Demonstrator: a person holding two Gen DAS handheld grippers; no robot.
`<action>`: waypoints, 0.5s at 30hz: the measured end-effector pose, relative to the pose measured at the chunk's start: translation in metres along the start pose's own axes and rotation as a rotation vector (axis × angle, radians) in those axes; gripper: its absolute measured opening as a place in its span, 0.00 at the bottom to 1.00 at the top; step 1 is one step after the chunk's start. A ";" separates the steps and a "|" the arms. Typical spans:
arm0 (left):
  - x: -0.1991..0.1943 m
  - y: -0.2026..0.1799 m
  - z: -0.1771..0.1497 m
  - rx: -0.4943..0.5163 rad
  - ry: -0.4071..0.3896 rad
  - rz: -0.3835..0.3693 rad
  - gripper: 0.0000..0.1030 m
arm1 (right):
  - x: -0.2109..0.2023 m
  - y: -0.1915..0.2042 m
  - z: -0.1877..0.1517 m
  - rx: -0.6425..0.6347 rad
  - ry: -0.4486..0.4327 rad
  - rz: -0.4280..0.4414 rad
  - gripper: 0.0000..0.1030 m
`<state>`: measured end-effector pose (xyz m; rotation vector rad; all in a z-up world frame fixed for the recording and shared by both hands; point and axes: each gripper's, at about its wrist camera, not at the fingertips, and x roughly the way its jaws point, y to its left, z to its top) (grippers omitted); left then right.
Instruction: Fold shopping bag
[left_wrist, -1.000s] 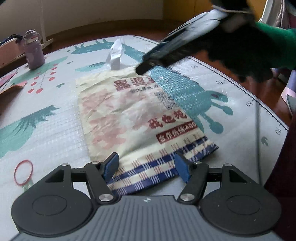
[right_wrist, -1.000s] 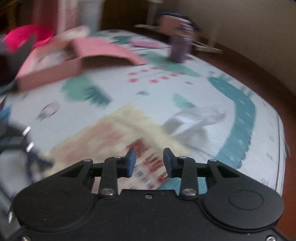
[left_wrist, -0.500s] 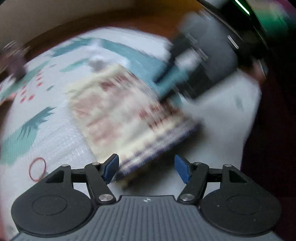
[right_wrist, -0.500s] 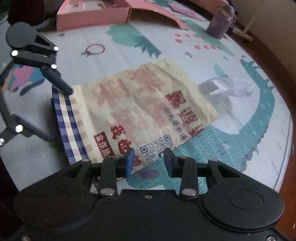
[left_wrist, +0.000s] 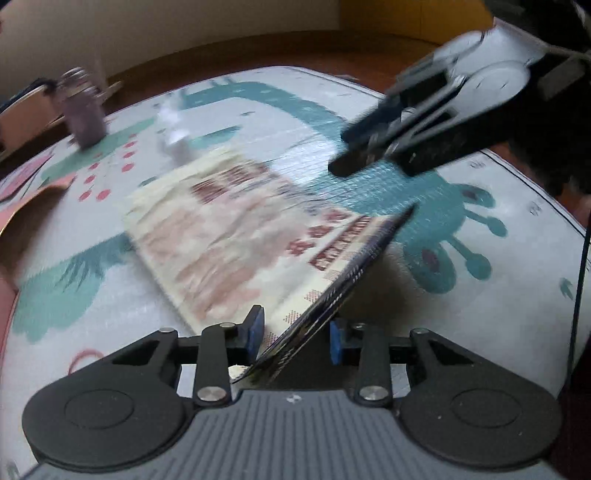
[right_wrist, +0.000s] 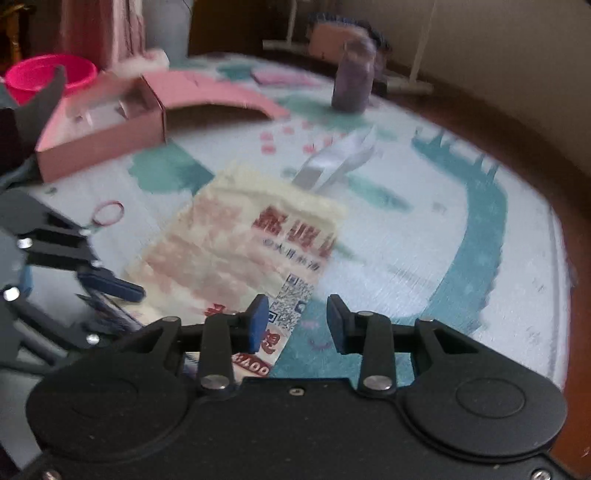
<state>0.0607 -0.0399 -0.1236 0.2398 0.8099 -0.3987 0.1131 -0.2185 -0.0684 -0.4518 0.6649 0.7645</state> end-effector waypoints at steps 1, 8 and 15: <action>-0.002 0.002 -0.001 0.019 -0.006 -0.028 0.45 | -0.009 0.006 -0.001 -0.050 -0.018 0.014 0.36; -0.030 0.002 -0.019 0.267 -0.056 -0.021 0.39 | -0.009 0.069 -0.023 -0.524 -0.040 0.132 0.37; -0.038 0.007 -0.020 0.388 -0.053 -0.063 0.28 | 0.015 0.081 -0.033 -0.657 0.008 0.146 0.21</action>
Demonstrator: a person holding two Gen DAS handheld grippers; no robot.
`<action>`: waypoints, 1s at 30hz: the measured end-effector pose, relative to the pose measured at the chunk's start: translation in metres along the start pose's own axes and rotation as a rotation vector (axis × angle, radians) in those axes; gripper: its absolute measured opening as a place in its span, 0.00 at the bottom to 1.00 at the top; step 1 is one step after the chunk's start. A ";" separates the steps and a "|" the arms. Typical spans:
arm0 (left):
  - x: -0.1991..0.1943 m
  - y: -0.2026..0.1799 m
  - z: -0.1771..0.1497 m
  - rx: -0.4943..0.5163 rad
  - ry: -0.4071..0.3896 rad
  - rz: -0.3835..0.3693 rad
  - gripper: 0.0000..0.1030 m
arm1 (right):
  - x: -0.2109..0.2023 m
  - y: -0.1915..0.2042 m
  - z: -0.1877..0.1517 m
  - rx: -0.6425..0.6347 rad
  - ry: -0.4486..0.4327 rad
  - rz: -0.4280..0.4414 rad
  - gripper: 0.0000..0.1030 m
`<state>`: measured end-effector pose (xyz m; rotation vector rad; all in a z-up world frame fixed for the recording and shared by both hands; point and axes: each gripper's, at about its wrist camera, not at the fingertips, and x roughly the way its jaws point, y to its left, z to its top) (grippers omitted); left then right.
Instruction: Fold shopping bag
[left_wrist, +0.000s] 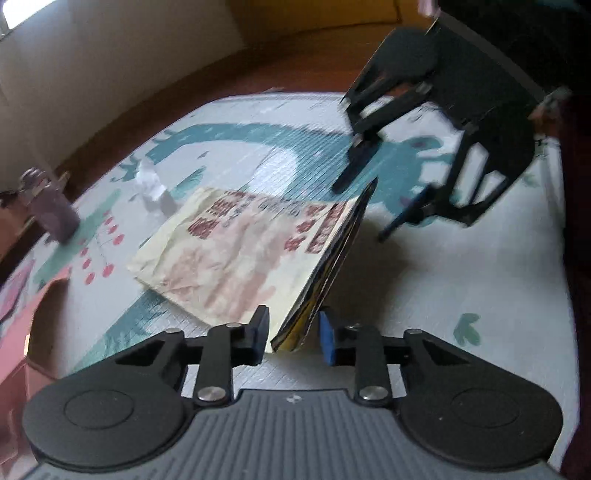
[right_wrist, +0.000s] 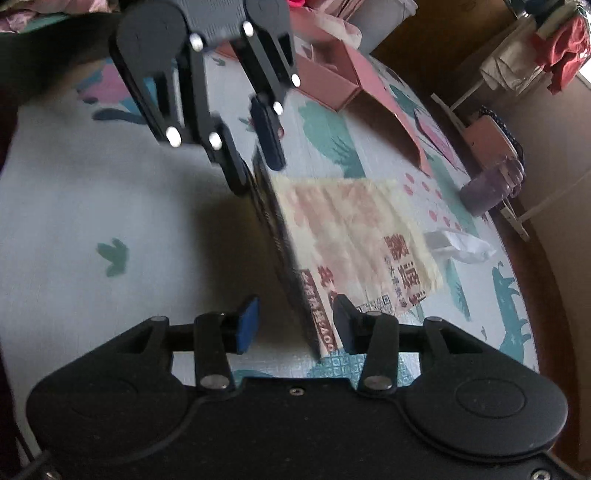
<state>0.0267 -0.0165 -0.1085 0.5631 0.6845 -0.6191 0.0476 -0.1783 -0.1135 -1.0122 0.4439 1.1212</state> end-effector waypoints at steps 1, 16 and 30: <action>0.002 -0.004 0.001 0.032 0.013 -0.013 0.28 | 0.002 -0.002 0.001 0.007 -0.004 0.012 0.19; 0.009 -0.013 -0.024 0.194 -0.032 -0.128 0.23 | 0.019 -0.024 -0.012 0.202 -0.067 0.202 0.10; 0.030 0.060 -0.064 -0.508 -0.085 -0.406 0.10 | 0.045 -0.079 -0.075 0.838 -0.189 0.517 0.11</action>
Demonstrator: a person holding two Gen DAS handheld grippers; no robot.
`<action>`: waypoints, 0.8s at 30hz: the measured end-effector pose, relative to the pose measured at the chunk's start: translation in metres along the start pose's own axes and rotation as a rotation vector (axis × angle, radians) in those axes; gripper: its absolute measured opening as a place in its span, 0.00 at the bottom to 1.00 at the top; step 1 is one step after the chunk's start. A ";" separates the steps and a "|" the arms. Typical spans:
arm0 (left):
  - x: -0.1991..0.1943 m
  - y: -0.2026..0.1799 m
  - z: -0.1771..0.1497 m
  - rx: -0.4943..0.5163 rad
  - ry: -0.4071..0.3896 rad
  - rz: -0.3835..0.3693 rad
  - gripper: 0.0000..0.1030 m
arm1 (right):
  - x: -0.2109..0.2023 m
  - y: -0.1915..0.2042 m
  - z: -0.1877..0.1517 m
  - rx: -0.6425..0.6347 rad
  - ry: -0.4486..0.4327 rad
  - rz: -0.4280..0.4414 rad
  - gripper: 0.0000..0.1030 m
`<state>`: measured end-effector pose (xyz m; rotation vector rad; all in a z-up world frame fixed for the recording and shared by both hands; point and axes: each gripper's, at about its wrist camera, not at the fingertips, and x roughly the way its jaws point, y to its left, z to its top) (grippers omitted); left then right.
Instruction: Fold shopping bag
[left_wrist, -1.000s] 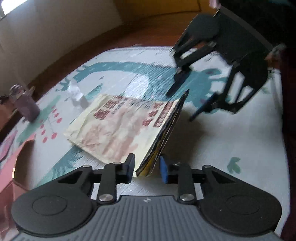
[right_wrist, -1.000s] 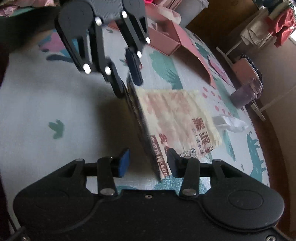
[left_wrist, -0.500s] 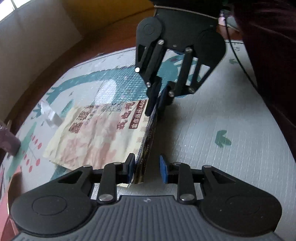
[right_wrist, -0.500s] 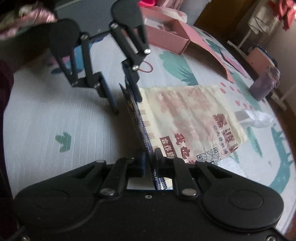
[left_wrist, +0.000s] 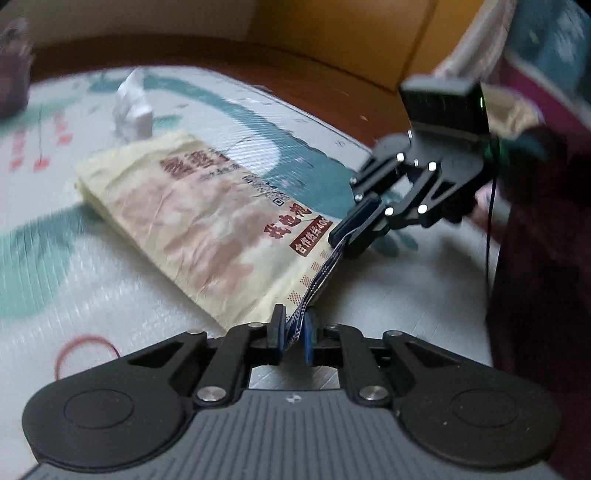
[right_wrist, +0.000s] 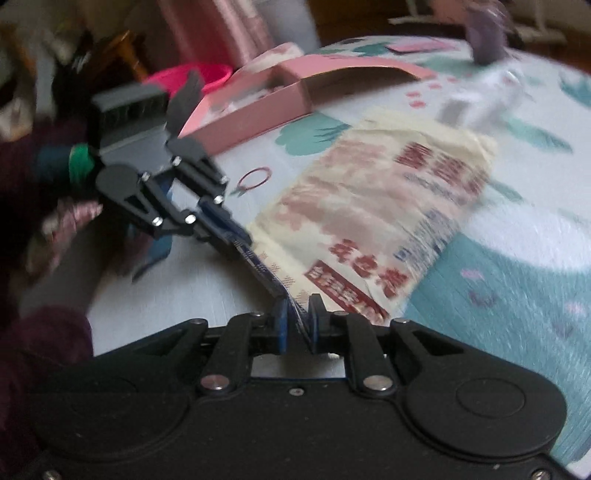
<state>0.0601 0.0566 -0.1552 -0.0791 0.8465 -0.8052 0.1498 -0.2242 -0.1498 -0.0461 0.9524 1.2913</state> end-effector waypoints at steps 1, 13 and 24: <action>0.000 0.004 0.000 -0.053 -0.004 -0.013 0.10 | 0.000 -0.004 0.000 0.033 -0.008 0.007 0.11; 0.004 0.022 0.017 -0.414 0.063 0.055 0.10 | -0.001 -0.002 0.002 0.285 -0.025 -0.122 0.08; -0.015 -0.008 0.004 -0.482 -0.042 0.283 0.10 | 0.010 0.043 0.008 0.052 0.037 -0.363 0.07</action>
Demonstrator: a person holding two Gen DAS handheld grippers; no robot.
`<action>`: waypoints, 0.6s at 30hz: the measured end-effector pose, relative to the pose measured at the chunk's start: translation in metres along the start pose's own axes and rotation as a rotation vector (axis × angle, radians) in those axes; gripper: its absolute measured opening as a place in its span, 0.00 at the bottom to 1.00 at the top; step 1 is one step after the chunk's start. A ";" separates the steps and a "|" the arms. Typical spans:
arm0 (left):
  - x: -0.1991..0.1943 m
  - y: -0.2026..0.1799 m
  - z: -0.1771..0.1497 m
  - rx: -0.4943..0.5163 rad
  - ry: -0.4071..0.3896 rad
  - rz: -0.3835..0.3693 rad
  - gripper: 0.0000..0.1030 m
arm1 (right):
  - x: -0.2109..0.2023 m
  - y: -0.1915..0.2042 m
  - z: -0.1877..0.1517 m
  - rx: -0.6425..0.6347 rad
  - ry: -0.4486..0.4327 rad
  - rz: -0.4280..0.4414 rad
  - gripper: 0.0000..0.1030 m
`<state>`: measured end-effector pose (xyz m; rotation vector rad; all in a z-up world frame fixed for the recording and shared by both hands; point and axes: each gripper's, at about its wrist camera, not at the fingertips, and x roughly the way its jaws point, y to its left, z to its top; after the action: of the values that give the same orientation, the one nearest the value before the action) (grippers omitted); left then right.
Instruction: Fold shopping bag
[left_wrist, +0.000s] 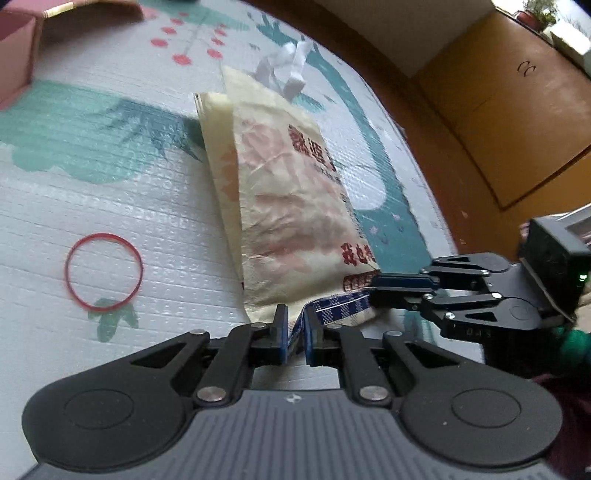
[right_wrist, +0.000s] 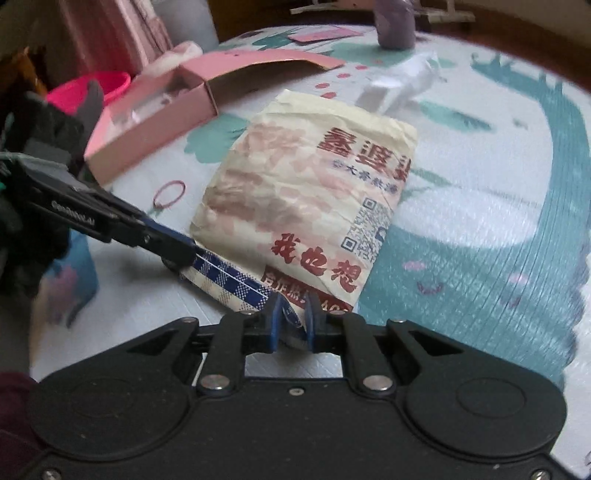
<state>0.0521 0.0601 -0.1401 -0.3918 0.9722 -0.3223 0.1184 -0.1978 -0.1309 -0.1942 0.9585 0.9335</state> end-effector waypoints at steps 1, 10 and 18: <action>-0.006 -0.010 0.000 0.056 -0.016 0.069 0.10 | 0.000 0.001 0.000 -0.005 0.001 -0.009 0.07; -0.025 -0.097 -0.013 0.566 -0.116 0.205 0.10 | 0.001 0.004 0.008 -0.004 0.020 -0.031 0.09; 0.034 -0.091 -0.022 0.538 -0.098 0.188 0.10 | 0.000 0.004 0.007 -0.044 0.005 -0.030 0.10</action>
<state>0.0427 -0.0384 -0.1344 0.1720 0.7817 -0.3748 0.1194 -0.1914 -0.1259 -0.2475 0.9375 0.9277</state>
